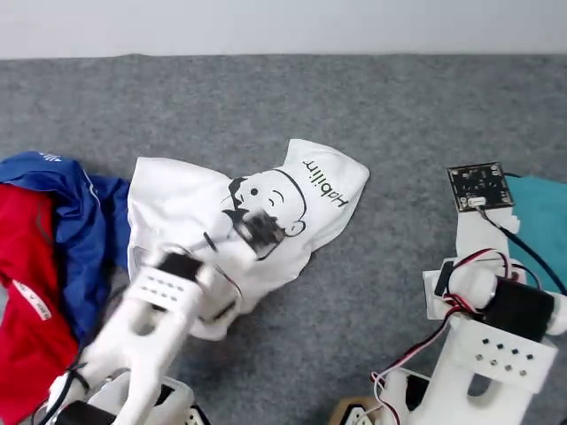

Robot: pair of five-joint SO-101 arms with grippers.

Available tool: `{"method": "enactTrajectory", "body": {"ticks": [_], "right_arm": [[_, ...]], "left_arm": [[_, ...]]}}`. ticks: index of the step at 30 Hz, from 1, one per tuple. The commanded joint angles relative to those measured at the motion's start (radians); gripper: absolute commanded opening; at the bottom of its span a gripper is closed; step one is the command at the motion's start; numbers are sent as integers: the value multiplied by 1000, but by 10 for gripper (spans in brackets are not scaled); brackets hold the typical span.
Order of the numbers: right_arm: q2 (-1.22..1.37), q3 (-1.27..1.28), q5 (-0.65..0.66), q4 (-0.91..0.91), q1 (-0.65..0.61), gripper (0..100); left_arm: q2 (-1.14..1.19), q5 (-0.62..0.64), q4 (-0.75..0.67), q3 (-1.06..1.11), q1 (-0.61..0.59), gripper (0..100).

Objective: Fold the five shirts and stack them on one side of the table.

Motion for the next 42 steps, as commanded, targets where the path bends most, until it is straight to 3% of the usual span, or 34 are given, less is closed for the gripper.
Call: {"method": "enactTrajectory", "body": {"ticks": [1, 7, 10, 17, 28, 31, 34, 42], "right_arm": [[-16, -8, -5, 38, -5, 10], [-16, -8, -5, 38, -8, 10], [-16, -8, -5, 38, -8, 10], [-16, -8, -5, 39, -7, 10], [-16, -8, -8, 39, -7, 10], [-16, -6, -8, 39, -7, 10], [-16, -6, -8, 39, -7, 10], [-16, -6, -8, 39, -7, 10]], "left_arm": [[-29, -52, 92, -226, -155, 5], [-17, -64, 104, -443, -311, 6], [-17, -66, 34, -397, -316, 16], [-17, 12, -210, -203, -371, 168], [-17, -140, -245, -278, -591, 170], [-28, -152, -183, -323, -608, 169], [-29, -150, -29, -438, -597, 156], [-29, -150, 396, -691, -365, 87]]}}
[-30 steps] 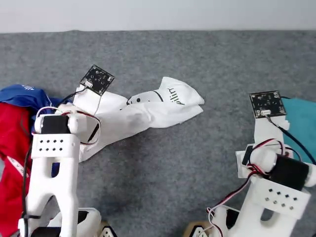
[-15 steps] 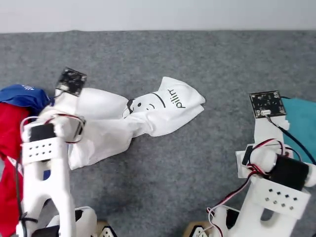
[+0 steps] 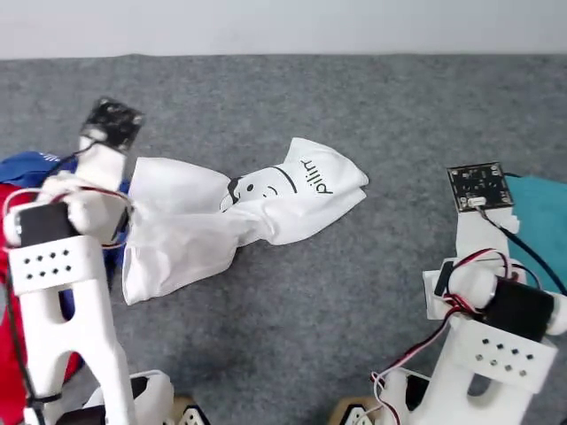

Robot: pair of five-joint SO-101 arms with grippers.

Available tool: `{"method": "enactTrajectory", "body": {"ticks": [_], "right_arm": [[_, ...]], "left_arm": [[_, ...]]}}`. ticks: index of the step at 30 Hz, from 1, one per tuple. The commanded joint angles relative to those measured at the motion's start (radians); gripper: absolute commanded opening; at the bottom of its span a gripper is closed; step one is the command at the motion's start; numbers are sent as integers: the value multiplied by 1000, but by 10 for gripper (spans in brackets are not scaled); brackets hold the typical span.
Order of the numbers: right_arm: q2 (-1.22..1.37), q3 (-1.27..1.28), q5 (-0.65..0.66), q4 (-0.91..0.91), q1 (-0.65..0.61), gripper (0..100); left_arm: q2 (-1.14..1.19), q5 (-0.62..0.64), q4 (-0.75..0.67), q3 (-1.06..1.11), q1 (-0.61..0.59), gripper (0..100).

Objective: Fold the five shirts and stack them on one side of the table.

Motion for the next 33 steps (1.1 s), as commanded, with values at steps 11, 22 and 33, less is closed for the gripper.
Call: {"method": "enactTrajectory", "body": {"ticks": [11, 22, 33], "right_arm": [[-18, 80, -8, 39, -4, 10], [-8, 86, -3, 31, -7, 10], [-7, 89, -6, 31, -8, 10]], "left_arm": [[-20, -103, 195, 183, 249, 212], [-20, -336, -109, 423, 51, 224], [-20, -373, -308, 582, 74, 224]]}}
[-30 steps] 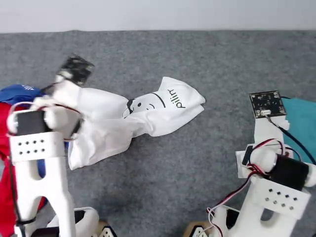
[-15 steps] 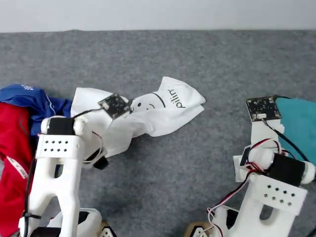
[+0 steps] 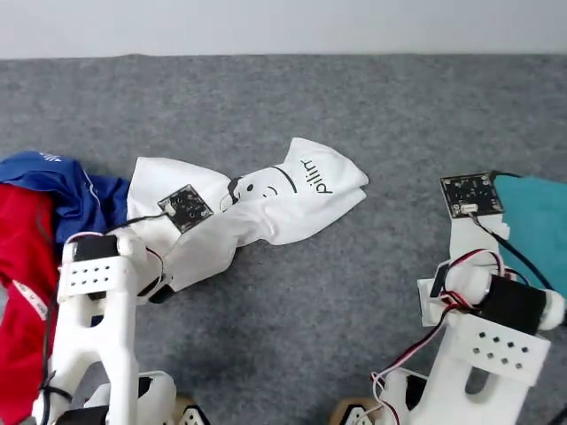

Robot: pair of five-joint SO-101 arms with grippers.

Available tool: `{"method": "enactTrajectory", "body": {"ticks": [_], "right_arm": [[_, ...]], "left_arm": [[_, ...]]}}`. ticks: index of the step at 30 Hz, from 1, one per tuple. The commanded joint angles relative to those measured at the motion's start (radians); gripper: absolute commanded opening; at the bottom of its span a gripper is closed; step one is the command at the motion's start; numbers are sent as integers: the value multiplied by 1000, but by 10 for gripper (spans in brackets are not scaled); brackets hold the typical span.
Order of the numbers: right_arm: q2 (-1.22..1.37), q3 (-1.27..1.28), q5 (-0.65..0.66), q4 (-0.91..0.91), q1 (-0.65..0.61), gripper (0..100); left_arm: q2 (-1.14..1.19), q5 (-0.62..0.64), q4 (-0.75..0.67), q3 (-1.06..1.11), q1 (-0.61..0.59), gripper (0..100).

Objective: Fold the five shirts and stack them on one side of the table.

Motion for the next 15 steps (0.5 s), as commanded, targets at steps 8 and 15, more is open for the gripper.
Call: {"method": "enactTrajectory", "body": {"ticks": [8, 15], "right_arm": [[-4, -2, -8, 31, -8, 10], [-4, -2, -8, 31, -8, 10]], "left_arm": [[-28, 72, 35, 2, 140, 221], [-18, 68, 20, 28, 149, 203]]}}
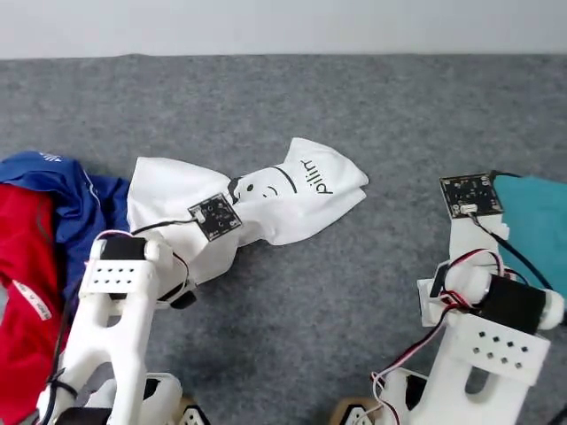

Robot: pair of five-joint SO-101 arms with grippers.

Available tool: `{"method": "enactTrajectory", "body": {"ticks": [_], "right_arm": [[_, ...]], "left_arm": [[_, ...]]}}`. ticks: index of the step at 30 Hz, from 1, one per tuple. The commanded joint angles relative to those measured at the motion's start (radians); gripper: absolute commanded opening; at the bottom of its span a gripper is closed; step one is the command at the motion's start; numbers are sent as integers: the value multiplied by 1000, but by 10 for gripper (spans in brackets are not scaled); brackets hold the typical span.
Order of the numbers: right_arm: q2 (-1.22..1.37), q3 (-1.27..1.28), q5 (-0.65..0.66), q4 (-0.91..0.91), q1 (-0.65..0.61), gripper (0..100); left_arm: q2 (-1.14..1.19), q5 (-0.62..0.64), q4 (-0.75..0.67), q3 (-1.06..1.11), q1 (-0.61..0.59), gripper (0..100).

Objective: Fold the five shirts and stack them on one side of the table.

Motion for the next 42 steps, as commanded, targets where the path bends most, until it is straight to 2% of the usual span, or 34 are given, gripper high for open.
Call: {"method": "enactTrajectory", "body": {"ticks": [1, 7, 13, 17, 23, 33, 36, 42], "right_arm": [[-4, -5, -8, 31, -8, 10], [-4, -5, -9, 31, -8, 10], [-4, -5, -9, 31, -8, 10], [-4, -5, -9, 31, -8, 10], [-4, -5, -9, 31, -8, 10], [-4, -5, -9, 31, -8, 10], [-4, -5, -9, 31, -8, 10], [-4, -5, -9, 31, -10, 10]], "left_arm": [[-18, 6, -21, 24, 5, 194], [-23, 9, -166, 113, -44, 176], [-28, 11, -178, 73, -147, 176], [-20, 11, -187, 71, -161, 171], [-20, 11, -265, 140, -143, 137], [-28, 11, -123, 140, 6, 100], [-28, 11, -114, 140, 14, 88], [-29, 11, -114, 130, 6, 4]]}}
